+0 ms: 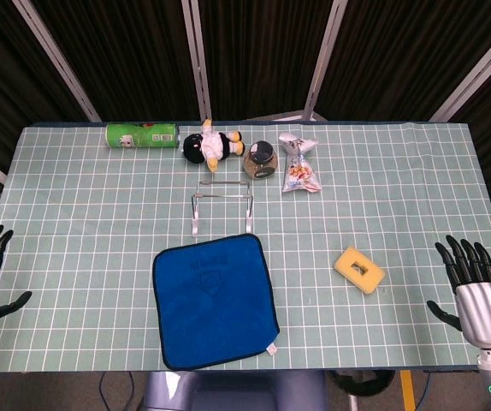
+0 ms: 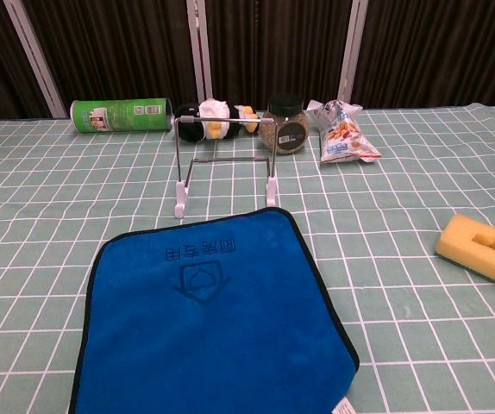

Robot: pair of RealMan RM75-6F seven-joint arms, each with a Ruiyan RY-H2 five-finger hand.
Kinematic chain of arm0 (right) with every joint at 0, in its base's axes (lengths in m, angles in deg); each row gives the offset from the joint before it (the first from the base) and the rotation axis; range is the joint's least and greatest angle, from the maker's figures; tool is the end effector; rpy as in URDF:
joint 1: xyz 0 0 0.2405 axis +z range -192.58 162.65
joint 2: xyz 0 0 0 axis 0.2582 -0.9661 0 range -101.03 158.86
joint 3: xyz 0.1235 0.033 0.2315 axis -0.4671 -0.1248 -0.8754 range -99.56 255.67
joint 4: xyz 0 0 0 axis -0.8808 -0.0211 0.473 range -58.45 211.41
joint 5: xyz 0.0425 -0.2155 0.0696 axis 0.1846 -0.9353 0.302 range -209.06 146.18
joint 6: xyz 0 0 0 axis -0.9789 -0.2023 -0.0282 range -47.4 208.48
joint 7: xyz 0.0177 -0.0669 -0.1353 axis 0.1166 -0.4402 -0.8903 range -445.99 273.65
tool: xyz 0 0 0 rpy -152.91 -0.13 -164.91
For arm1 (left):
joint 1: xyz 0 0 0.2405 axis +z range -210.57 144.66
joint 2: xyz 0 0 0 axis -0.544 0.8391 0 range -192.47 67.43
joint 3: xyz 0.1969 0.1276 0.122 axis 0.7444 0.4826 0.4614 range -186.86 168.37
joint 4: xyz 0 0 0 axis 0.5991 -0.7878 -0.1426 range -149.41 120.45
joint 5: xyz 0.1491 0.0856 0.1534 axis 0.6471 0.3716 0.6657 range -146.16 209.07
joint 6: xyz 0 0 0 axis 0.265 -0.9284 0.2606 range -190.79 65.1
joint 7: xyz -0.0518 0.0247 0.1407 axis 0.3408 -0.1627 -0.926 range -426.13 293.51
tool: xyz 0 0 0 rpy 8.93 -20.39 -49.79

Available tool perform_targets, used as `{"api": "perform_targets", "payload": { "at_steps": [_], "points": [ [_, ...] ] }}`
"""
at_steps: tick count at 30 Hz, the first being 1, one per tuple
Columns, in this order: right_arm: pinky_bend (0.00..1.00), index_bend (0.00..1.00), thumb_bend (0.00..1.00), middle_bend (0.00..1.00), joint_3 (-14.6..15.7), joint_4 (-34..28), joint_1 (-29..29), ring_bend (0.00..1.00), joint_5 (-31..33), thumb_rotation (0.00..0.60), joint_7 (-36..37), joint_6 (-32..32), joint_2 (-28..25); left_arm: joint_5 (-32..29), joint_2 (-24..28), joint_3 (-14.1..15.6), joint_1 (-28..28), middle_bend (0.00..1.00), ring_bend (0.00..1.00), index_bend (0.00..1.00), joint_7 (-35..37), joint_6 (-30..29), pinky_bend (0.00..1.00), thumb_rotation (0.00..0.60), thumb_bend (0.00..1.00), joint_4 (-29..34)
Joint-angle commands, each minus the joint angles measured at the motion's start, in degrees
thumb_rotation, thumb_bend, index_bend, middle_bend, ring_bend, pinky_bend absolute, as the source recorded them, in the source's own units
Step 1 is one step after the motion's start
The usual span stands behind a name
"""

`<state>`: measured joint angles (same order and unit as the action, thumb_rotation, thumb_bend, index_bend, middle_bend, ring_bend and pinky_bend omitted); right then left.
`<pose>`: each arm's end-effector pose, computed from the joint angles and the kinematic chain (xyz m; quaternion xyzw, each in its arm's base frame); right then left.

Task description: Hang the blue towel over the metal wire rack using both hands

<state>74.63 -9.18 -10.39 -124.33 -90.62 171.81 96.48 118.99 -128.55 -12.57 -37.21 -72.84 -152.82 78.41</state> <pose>-0.3221 -0.1913 0.1440 0.6250 -0.2885 0.4037 0.6026 -0.3138 0.1886 0.1436 -0.5936 -0.3372 -0.3968 0.6136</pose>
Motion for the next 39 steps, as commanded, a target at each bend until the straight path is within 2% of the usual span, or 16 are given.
{"api": "perform_targets", "payload": {
  "at_steps": [1,7,11,17,21,23,29,32,39],
  "points": [
    [0.0,0.0,0.0,0.0,0.06,-0.19,0.05,0.0,0.27,0.6,0.34,-0.36,0.0,0.05,0.08,0.07,0.07,0.0,0.0,0.0,-0.19,-0.03,0.0,0.6,0.0,0.23],
    [0.0,0.0,0.0,0.0,0.53,0.13,1.82,0.0,-2.63,0.6,1.88,-1.35,0.83,0.66,0.4,0.39,0.23,0.0,0.0,0.0,0.1,-0.2,0.0,0.6,0.0,0.81],
    [0.0,0.0,0.0,0.0,1.45,0.71,6.54,0.0,-8.47,0.6,4.78,-4.93,1.2,1.27,0.47,0.51,0.09,0.0,0.0,0.0,-0.07,-0.15,0.0,0.6,0.0,1.22],
    [0.0,0.0,0.0,0.0,1.65,2.49,18.46,0.0,-18.34,0.6,6.79,-14.72,2.22,0.34,0.03,0.65,-0.34,0.0,0.0,0.0,-1.33,1.5,0.0,0.6,0.0,1.48],
    [0.0,0.02,0.0,0.0,0.08,5.64,31.0,0.0,-22.57,0.6,7.63,-27.13,6.95,-1.74,-0.24,0.05,-0.48,0.0,0.0,0.0,-2.37,2.41,0.0,0.6,0.0,1.69],
    [0.0,0.04,0.0,0.0,0.21,8.29,34.73,0.0,-23.65,0.6,8.25,-30.07,9.16,-2.25,-0.35,-0.05,-0.37,0.0,0.0,0.0,-2.83,2.41,0.0,0.6,0.0,1.73],
    [0.0,0.11,0.03,0.04,2.14,17.27,41.3,0.0,-27.26,0.6,10.08,-30.49,15.93,-3.01,-0.77,-0.27,-0.28,0.0,0.0,0.0,-3.91,2.43,0.0,0.6,0.0,1.46],
    [0.0,0.13,0.06,0.05,2.8,21.16,43.13,0.0,-27.6,0.6,11.19,-29.73,18.95,-3.35,-1.08,-0.36,-0.37,0.0,0.0,0.0,-4.19,2.66,0.0,0.6,0.0,1.11],
    [0.0,0.14,0.06,0.06,4.48,29.06,45.78,0.0,-26.72,0.6,12.7,-28.58,25.22,-4.13,-1.54,-0.49,-0.64,0.0,0.0,0.0,-4.77,3.42,0.0,0.6,0.0,0.7]
  ]
}}
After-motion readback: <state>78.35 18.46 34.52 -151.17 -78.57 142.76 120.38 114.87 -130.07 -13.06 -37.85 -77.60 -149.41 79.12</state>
